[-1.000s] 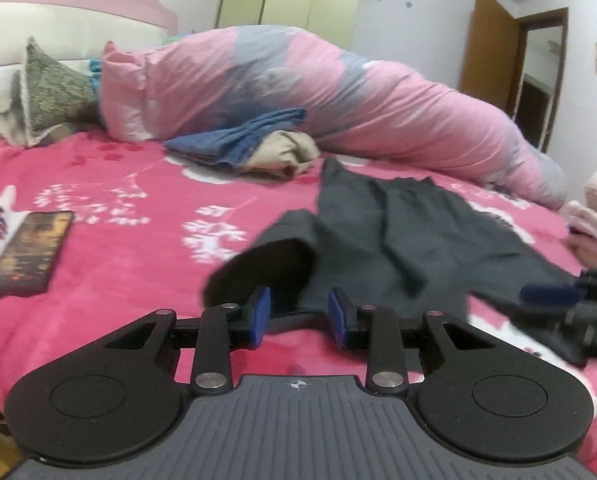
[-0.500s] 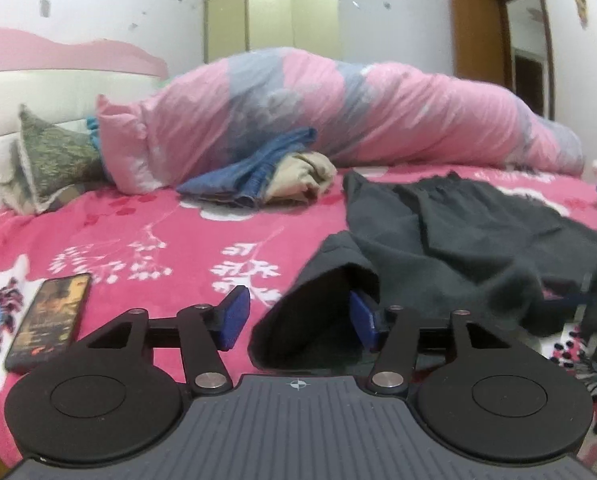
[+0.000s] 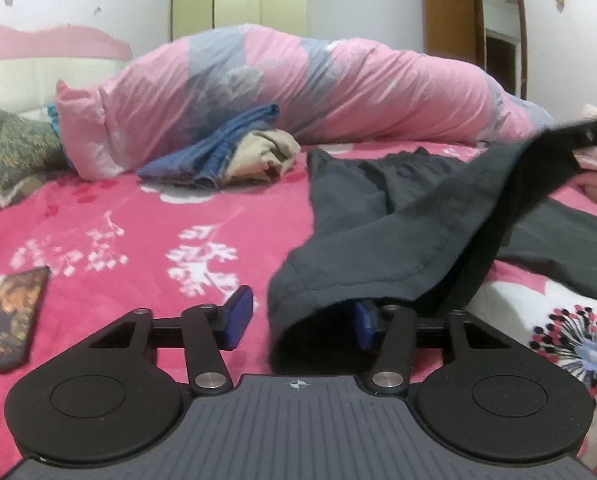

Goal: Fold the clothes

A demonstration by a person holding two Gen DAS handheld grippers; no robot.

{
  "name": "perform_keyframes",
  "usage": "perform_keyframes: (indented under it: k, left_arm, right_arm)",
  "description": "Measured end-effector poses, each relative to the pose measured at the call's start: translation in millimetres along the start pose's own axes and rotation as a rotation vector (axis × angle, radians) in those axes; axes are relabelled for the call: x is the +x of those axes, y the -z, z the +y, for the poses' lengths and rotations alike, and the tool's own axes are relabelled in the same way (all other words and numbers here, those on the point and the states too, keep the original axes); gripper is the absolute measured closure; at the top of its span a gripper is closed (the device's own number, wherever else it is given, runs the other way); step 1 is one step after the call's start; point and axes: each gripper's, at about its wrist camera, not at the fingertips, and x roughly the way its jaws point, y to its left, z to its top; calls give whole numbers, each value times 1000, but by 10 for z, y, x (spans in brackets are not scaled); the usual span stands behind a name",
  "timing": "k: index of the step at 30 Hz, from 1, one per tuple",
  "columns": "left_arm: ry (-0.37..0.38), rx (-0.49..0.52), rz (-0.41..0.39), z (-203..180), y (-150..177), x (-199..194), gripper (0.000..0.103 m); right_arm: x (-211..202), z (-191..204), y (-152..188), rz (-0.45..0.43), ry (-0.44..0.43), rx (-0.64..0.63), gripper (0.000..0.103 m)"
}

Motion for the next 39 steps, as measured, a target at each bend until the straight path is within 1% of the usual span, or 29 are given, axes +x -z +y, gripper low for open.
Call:
perform_keyframes:
  k: [1,2,3,4,6,11,13,14,16,17,19,21,22,25,26,27,28,29,30,31,32,33,35,36,37,38,39]
  left_arm:
    - [4,2,9,-18,18,18,70]
    - [0,2,21,-33,36,38,84]
    - [-8,-17,21,-13,22,16,100]
    - [-17,-37,19,10,5,-9,102]
    - [-35,-78,15,57,-30,-60,103]
    - [-58,-57,14,115,-74,-221,103]
    - [-67,-47,14,137,-91,-285,103]
    - [-83,-35,36,140,-47,-241,103]
    - [-93,-57,64,187,22,-199,103]
    - [-93,-75,58,220,18,-221,103]
    - [-92,-108,42,284,4,-270,103]
    - [-94,-130,47,343,-2,-262,103]
    - [-94,-134,66,360,11,-227,103]
    - [-84,-143,125,398,74,-154,103]
    - [-69,-147,140,417,92,-165,103]
    - [-54,-150,155,436,109,-178,102]
    - [-27,-181,160,490,114,-213,102]
    - [0,-214,164,548,118,-250,97]
    - [28,-248,168,605,122,-287,89]
    - [56,-281,172,663,126,-324,85]
    - [84,-315,175,721,129,-362,80]
    - [112,-348,179,779,133,-399,74]
    - [176,-436,167,913,147,-491,69]
    - [197,-471,149,963,150,-532,66]
    - [218,-510,128,1016,155,-566,63]
    - [238,-558,117,1054,155,-548,57]
    - [258,-606,106,1092,153,-526,54]
  right_arm:
    - [-13,-19,57,14,11,3,103]
    - [-24,-38,116,29,23,5,103]
    - [-32,-57,177,47,37,6,103]
    - [-39,-76,239,64,51,7,103]
    - [-86,-103,305,79,73,-3,103]
    - [-166,-127,429,121,43,-45,103]
    - [-94,-92,543,178,19,-70,103]
    - [-49,-64,612,212,6,-86,103]
    - [-23,12,704,246,-18,-116,103]
    - [-34,51,725,250,-31,-131,103]
    - [-101,110,716,228,-52,-161,103]
    - [-122,118,733,236,-83,-179,102]
    - [-110,118,758,254,-93,-193,101]
    - [-26,111,899,366,-85,-259,98]
    - [-47,74,903,372,-95,-243,98]
    - [-84,17,885,369,-111,-205,98]
    - [-122,-40,868,366,-127,-167,95]
    - [-156,-113,841,358,-141,-117,87]
    - [-180,-216,801,341,-148,-41,80]
    - [-190,-337,763,325,-147,49,66]
    - [-184,-479,731,311,-143,154,62]
    - [-167,-623,707,300,-145,261,62]
    - [-80,-904,720,310,-166,489,62]
    - [-21,-1015,752,320,-182,588,62]
    - [40,-1109,781,329,-196,672,61]
    - [107,-1160,814,340,-204,728,61]
    - [178,-1190,855,352,-207,773,61]
